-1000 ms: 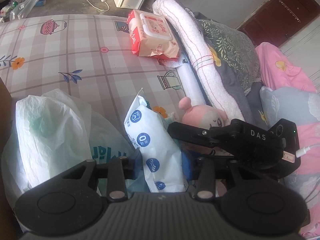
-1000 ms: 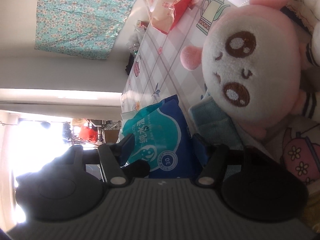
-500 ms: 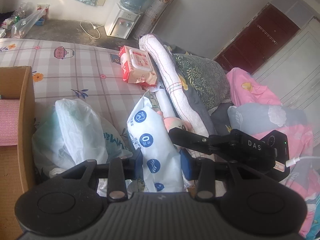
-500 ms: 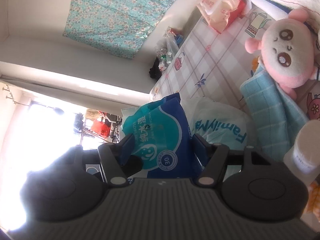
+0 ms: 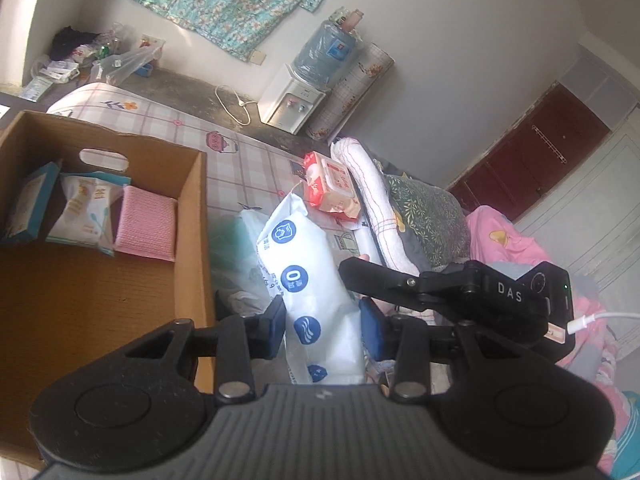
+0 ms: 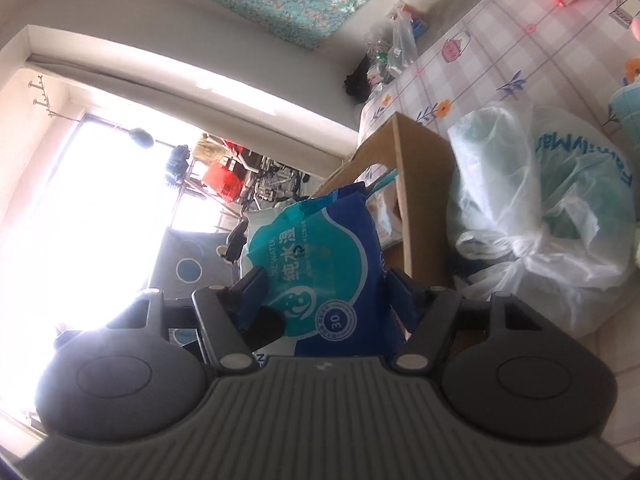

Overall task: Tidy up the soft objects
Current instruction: 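Carry the wet wipes pack into the cardboard box and open both grippers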

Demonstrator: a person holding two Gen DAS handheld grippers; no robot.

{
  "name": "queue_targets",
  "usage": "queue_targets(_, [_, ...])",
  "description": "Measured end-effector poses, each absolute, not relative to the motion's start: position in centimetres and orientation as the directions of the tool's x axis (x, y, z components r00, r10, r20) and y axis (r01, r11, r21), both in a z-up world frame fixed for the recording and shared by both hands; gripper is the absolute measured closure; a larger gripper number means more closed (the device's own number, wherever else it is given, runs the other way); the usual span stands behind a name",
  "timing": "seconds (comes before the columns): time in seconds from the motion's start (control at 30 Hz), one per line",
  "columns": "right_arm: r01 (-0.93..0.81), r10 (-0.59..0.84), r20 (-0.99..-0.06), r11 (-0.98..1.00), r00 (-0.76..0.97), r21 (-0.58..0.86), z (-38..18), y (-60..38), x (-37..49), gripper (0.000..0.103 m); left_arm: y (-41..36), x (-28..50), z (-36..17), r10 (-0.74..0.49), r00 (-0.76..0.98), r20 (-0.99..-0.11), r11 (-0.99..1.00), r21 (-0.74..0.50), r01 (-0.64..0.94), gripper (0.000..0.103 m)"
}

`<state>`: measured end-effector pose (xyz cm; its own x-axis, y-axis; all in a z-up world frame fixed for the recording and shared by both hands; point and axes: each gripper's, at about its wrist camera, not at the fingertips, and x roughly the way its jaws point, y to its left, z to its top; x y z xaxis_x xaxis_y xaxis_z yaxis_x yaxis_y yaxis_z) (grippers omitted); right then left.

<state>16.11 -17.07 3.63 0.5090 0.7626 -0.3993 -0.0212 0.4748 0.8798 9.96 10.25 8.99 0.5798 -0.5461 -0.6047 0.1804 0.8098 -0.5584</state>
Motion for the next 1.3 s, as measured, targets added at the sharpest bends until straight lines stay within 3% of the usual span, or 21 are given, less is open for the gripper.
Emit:
queue_targets(0.33, [0.017,0.823,-0.445,0.471,0.353,0.882,-0.1,-7.9,17.6,0.036,18.0,9.1,4.5,-0.477,0.577,-0.663,0.809,-0.588,-0.006,0.063])
queue_targets(0.6, [-0.014,0.772,-0.506,0.553,0.384,0.833,-0.1,-6.2,20.4,0.036,20.5,12.5,2.1,-0.523,0.564,-0.639,0.771,-0.637,-0.007,0.063])
queue_targets(0.67, [-0.038,0.741,-0.527,0.593,0.417,0.804,0.2,-6.5,20.9,0.036,20.6,14.3,0.6,-0.522,0.544,-0.657,0.772,-0.635,-0.026,0.053])
queue_targets(0.73, [-0.043,0.712,-0.546,0.625,0.441,0.780,0.1,-6.9,21.1,0.036,21.1,16.2,-2.0,-0.476,0.511,-0.716,0.789,-0.604,-0.111,0.050])
queue_targets(0.93, [-0.027,0.726,-0.516,0.591,0.455,0.806,-1.0,-9.4,20.5,0.036,21.7,18.0,-6.8,-0.438,0.391,-0.809,0.807,-0.546,-0.225,0.050])
queue_targets(1.1, [-0.029,0.732,-0.470,0.554,0.492,0.832,-1.1,-11.8,19.4,0.036,20.4,18.6,-7.5,-0.432,0.331,-0.839,0.837,-0.509,-0.198,0.050])
queue_targets(1.2, [-0.017,0.732,-0.447,0.529,0.514,0.848,-1.5,-13.2,18.6,0.036,19.0,19.2,-8.2,-0.427,0.267,-0.864,0.855,-0.482,-0.191,0.055])
queue_targets(1.23, [-0.012,0.731,-0.442,0.524,0.519,0.852,-1.6,-13.6,18.4,0.036,18.5,19.3,-8.6,-0.422,0.245,-0.873,0.859,-0.471,-0.199,0.062])
queue_targets(1.3, [0.004,0.729,-0.432,0.508,0.531,0.862,-2.2,-14.4,17.9,0.036,17.8,19.5,-9.0,-0.414,0.230,-0.881,0.865,-0.460,-0.201,0.063])
